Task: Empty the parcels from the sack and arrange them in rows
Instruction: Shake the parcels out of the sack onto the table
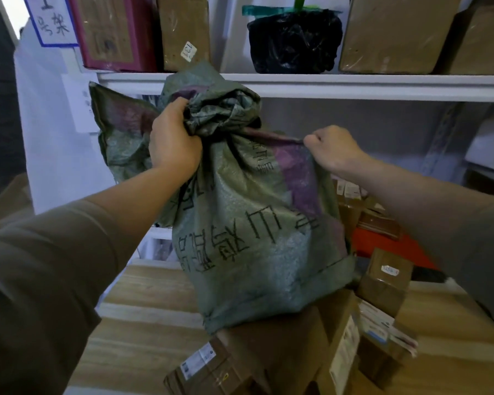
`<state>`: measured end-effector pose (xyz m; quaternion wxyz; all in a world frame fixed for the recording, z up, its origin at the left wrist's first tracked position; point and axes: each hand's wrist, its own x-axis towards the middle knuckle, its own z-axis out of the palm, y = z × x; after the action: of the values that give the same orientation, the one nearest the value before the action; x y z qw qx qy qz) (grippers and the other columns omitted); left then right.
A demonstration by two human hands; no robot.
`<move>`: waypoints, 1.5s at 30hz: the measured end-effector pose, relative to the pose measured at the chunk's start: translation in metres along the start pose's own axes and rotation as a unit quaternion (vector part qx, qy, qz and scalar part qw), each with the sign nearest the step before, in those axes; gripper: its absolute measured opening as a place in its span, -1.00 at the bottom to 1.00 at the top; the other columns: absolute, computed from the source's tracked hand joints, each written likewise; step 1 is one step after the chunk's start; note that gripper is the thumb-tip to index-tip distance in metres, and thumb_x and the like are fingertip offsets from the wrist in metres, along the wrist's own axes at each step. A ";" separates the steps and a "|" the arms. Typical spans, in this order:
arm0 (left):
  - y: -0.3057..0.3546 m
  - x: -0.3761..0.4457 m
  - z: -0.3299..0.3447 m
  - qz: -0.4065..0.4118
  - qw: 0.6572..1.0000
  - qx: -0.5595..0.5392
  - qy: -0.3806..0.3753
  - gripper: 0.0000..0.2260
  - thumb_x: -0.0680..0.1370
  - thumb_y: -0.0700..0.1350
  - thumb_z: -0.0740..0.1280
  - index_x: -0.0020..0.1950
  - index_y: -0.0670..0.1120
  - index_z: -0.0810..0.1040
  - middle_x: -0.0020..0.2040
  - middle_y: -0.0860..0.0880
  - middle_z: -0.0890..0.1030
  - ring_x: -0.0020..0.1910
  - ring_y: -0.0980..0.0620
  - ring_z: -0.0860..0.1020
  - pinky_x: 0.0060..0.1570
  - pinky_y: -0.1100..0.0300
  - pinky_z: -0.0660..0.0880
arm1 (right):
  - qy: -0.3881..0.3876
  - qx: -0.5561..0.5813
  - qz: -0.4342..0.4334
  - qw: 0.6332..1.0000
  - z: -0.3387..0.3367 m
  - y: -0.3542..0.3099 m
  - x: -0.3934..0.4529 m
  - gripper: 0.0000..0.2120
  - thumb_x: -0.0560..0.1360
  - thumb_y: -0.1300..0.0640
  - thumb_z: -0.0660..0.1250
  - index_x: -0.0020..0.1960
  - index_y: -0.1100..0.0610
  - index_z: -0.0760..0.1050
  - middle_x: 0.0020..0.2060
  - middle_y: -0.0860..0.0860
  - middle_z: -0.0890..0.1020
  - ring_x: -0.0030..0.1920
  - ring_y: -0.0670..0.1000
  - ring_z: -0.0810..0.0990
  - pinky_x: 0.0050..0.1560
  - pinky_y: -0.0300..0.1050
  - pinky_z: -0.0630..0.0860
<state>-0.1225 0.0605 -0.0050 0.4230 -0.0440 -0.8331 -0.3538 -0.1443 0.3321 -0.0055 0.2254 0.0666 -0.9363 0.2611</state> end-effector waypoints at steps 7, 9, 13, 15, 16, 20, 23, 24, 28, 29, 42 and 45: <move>0.019 -0.007 0.019 -0.007 0.999 -0.023 -0.030 -0.67 0.47 -0.27 0.25 0.21 -0.07 0.53 0.14 -0.13 0.63 0.15 -0.17 0.57 0.12 -0.07 0.54 | 0.036 0.006 0.047 0.998 -0.013 0.018 -0.017 -0.64 0.55 0.05 0.12 -0.40 0.12 0.27 -0.45 0.05 0.36 -0.38 0.09 0.34 -0.33 -0.04 0.25; 0.019 -0.009 0.020 -0.012 0.999 -0.008 -0.036 -0.65 0.48 -0.22 0.28 0.27 -0.04 0.49 0.17 -0.14 0.61 0.17 -0.21 0.56 0.12 -0.14 0.54 | 0.037 0.008 0.047 0.998 -0.011 0.020 -0.019 -0.65 0.55 0.05 0.12 -0.39 0.12 0.28 -0.43 0.05 0.37 -0.36 0.10 0.36 -0.32 -0.04 0.26; 0.013 -0.008 0.012 -0.064 0.991 0.097 -0.061 -0.55 0.52 -0.09 0.34 0.39 -0.01 0.33 0.20 -0.20 0.57 0.15 -0.32 0.53 0.03 -0.13 0.49 | 0.044 0.013 0.028 0.999 -0.008 0.013 -0.022 -0.68 0.56 0.05 0.11 -0.33 0.14 0.33 -0.39 0.07 0.41 -0.31 0.12 0.40 -0.31 -0.04 0.27; 0.006 -0.005 0.006 -0.102 0.981 0.141 -0.081 -0.50 0.54 -0.04 0.34 0.43 -0.05 0.26 0.23 -0.23 0.55 0.17 -0.34 0.52 -0.01 -0.09 0.41 | 0.055 0.012 0.013 0.998 -0.004 0.005 -0.021 -0.70 0.58 0.05 0.09 -0.27 0.16 0.36 -0.34 0.07 0.44 -0.26 0.15 0.44 -0.29 -0.03 0.29; 0.001 -0.004 0.004 -0.123 0.977 0.149 -0.093 -0.48 0.55 -0.03 0.34 0.45 -0.07 0.22 0.25 -0.25 0.54 0.19 -0.34 0.51 0.02 -0.10 0.41 | 0.052 0.010 0.007 0.999 -0.001 0.001 -0.020 -0.71 0.59 0.05 0.09 -0.24 0.17 0.37 -0.31 0.07 0.46 -0.22 0.18 0.47 -0.26 -0.02 0.31; -0.024 0.003 0.000 -0.185 0.966 0.104 -0.146 -0.40 0.58 -0.03 0.31 0.54 -0.09 0.12 0.32 -0.28 0.49 0.25 -0.34 0.49 0.22 -0.14 0.45 | 0.053 -0.022 0.005 0.998 0.007 -0.015 -0.015 -0.73 0.63 0.04 0.05 -0.07 0.17 0.42 -0.13 0.11 0.54 -0.07 0.24 0.53 -0.17 0.01 0.37; -0.039 0.009 0.013 -0.186 0.970 -0.003 -0.156 -0.37 0.59 -0.10 0.32 0.57 -0.12 0.09 0.41 -0.24 0.43 0.36 -0.26 0.43 0.35 -0.05 0.39 | 0.116 -0.031 0.034 0.992 -0.002 -0.027 -0.008 -0.70 0.64 0.03 0.04 0.07 0.20 0.44 -0.01 0.19 0.56 0.03 0.30 0.53 -0.11 0.03 0.35; -0.042 0.009 0.018 -0.179 0.970 -0.021 -0.161 -0.34 0.58 -0.11 0.34 0.59 -0.12 0.08 0.43 -0.22 0.41 0.39 -0.23 0.41 0.36 0.00 0.36 | 0.129 -0.039 0.041 0.990 -0.005 -0.028 -0.006 -0.69 0.64 0.03 0.04 0.09 0.21 0.45 0.02 0.20 0.57 0.05 0.31 0.54 -0.10 0.04 0.34; -0.065 0.002 0.037 -0.162 0.962 -0.088 -0.201 -0.30 0.55 -0.09 0.41 0.59 -0.10 0.11 0.46 -0.14 0.40 0.41 -0.15 0.38 0.29 0.20 0.31 | 0.152 -0.083 0.048 0.984 -0.004 -0.026 -0.009 -0.69 0.64 0.04 0.03 0.09 0.22 0.45 0.05 0.24 0.59 0.06 0.34 0.54 -0.11 0.05 0.32; -0.066 0.002 0.040 -0.165 0.959 -0.105 -0.206 -0.30 0.55 -0.09 0.42 0.58 -0.09 0.12 0.45 -0.13 0.41 0.41 -0.14 0.39 0.31 0.18 0.31 | 0.159 -0.085 0.052 0.982 -0.005 -0.025 -0.010 -0.70 0.64 0.04 0.03 0.08 0.22 0.44 0.04 0.23 0.59 0.05 0.34 0.54 -0.12 0.05 0.32; -0.051 0.018 0.080 -0.123 0.954 -0.116 -0.249 -0.45 0.59 -0.15 0.35 0.55 -0.11 0.26 0.43 -0.12 0.46 0.37 -0.13 0.43 0.34 0.13 0.35 | 0.236 -0.112 0.067 0.963 -0.030 -0.011 -0.015 -0.73 0.66 0.07 0.02 0.11 0.23 0.39 -0.15 0.15 0.48 -0.17 0.22 0.40 -0.18 0.06 0.28; -0.047 0.017 0.085 -0.154 0.947 -0.128 -0.253 -0.48 0.59 -0.20 0.33 0.54 -0.13 0.27 0.44 -0.14 0.43 0.36 -0.15 0.43 0.32 0.16 0.36 | 0.198 -0.093 0.097 0.971 -0.032 -0.007 -0.013 -0.75 0.65 0.05 0.02 0.04 0.18 0.38 -0.10 0.12 0.48 -0.14 0.19 0.40 -0.16 0.03 0.27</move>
<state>-0.2081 0.0752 -0.0523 0.1298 -0.0571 -0.8567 -0.4959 -0.1185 0.3426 0.0162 0.3850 -0.0986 -0.8951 0.2019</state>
